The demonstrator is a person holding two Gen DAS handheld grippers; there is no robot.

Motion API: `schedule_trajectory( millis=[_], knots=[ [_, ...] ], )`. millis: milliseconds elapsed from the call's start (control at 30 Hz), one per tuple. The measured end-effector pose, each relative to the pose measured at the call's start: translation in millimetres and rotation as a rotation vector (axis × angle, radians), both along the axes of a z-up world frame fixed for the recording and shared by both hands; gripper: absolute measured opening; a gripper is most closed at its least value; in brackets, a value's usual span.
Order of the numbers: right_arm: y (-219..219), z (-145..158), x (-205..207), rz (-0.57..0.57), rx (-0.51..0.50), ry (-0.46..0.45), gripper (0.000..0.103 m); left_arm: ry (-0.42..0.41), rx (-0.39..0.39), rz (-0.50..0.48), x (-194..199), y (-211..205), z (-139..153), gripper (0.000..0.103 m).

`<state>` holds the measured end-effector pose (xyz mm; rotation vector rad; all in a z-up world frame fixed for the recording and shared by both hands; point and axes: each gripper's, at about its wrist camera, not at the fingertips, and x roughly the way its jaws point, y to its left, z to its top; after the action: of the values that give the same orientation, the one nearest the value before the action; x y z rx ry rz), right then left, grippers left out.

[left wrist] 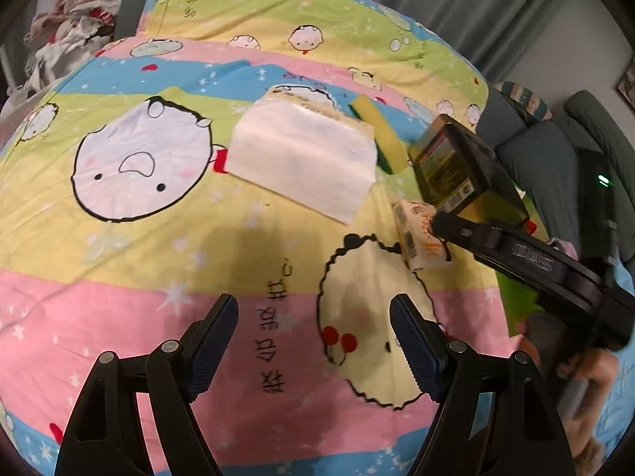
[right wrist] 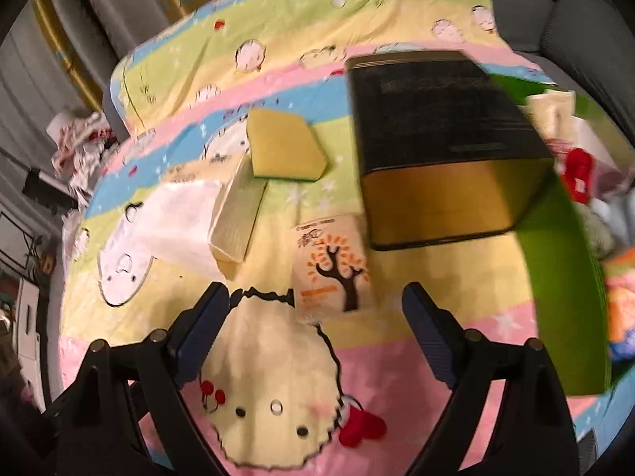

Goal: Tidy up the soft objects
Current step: 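Grasp the small tree-printed tissue pack with the right tool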

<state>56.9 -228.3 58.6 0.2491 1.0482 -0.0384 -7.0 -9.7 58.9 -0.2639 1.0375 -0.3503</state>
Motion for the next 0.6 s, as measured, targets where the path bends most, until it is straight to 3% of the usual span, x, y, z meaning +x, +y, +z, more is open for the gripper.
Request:
schedule_trajectory(
  millis=[133, 233, 267, 600],
  knots=[
    [2, -19, 13, -0.004, -0.032, 0.06, 0.076, -0.004, 0.032, 0.004, -5, 3, -1, 0.079],
    [3, -32, 16, 0.009, -0.046, 0.1, 0.054, -0.003, 0.031, -0.002, -5, 1, -2, 0.079],
    [3, -32, 15, 0.012, -0.056, 0.096, 0.052, -0.005, 0.034, -0.002, -6, 1, -2, 0.079],
    [-6, -16, -47, 0.091, 0.132, 0.129, 0.053, 0.007, 0.034, -0.047, -14, -17, -2, 0.079]
  ],
)
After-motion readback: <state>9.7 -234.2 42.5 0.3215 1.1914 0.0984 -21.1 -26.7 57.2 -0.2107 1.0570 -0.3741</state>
